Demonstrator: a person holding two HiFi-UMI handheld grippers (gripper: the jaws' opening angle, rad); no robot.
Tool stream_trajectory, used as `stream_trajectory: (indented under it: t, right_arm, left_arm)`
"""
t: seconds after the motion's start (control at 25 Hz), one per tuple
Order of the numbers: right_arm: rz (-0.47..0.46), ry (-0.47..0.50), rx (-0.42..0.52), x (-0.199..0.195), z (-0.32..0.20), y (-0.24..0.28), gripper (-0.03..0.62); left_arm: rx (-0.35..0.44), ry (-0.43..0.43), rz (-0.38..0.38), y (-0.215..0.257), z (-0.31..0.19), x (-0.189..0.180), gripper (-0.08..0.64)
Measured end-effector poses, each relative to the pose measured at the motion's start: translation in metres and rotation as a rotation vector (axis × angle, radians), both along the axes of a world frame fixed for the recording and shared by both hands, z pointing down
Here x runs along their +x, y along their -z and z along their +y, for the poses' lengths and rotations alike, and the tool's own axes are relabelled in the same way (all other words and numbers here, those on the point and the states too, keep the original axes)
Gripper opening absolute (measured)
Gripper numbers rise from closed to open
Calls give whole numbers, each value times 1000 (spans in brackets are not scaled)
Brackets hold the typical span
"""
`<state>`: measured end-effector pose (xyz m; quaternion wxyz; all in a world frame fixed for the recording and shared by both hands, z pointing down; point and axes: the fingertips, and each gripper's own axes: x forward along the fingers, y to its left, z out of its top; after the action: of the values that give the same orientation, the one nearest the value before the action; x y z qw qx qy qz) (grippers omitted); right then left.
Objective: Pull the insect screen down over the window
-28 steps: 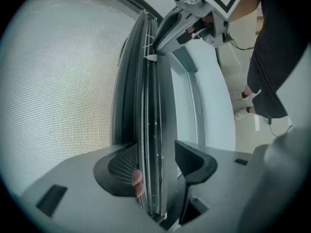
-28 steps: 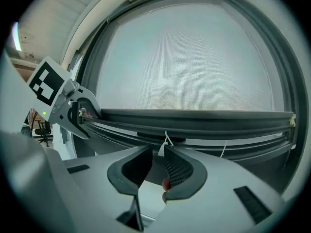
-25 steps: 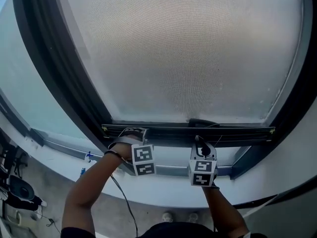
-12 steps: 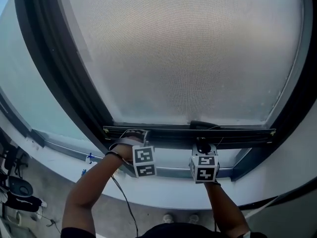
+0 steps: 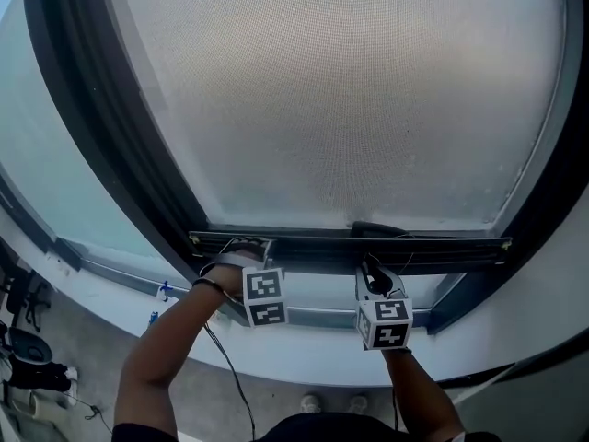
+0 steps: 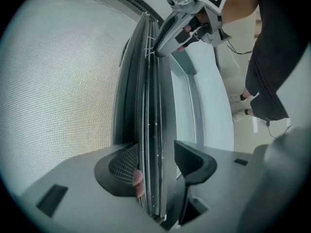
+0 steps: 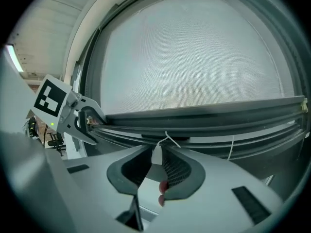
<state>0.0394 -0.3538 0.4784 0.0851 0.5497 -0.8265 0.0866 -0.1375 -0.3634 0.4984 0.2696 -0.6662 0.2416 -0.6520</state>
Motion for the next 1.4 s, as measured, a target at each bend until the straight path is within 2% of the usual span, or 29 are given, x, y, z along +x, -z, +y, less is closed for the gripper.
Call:
stream_trajectory:
  t: [0.2, 0.36, 0.56, 0.68, 0.92, 1.08, 1.2, 1.4]
  right_arm:
    - [-11, 8, -16, -2, 25, -8, 71]
    - [4, 54, -25, -17, 48, -21, 71]
    - [113, 101, -129, -21, 79, -76, 72]
    - [116, 149, -170, -32, 95, -106, 72]
    - [243, 212, -229, -36, 109, -167, 72]
    - [265, 215, -297, -39, 108, -201, 72]
    - [281, 199, -305, -43, 102, -224, 72]
    - [387, 181, -309, -40, 96, -243, 72]
  left_arm:
    - [-2, 5, -1, -1, 0, 0, 236]
    - [6, 8, -7, 1, 0, 0, 236]
    - [19, 10, -5, 0, 0, 0, 236]
    - [18, 12, -5, 0, 0, 0, 236]
    - [15, 15, -9, 0, 0, 0, 236]
    - [22, 18, -16, 1, -2, -1, 232]
    - [23, 22, -16, 1, -2, -1, 226]
    - [32, 35, -22, 0, -3, 0, 227]
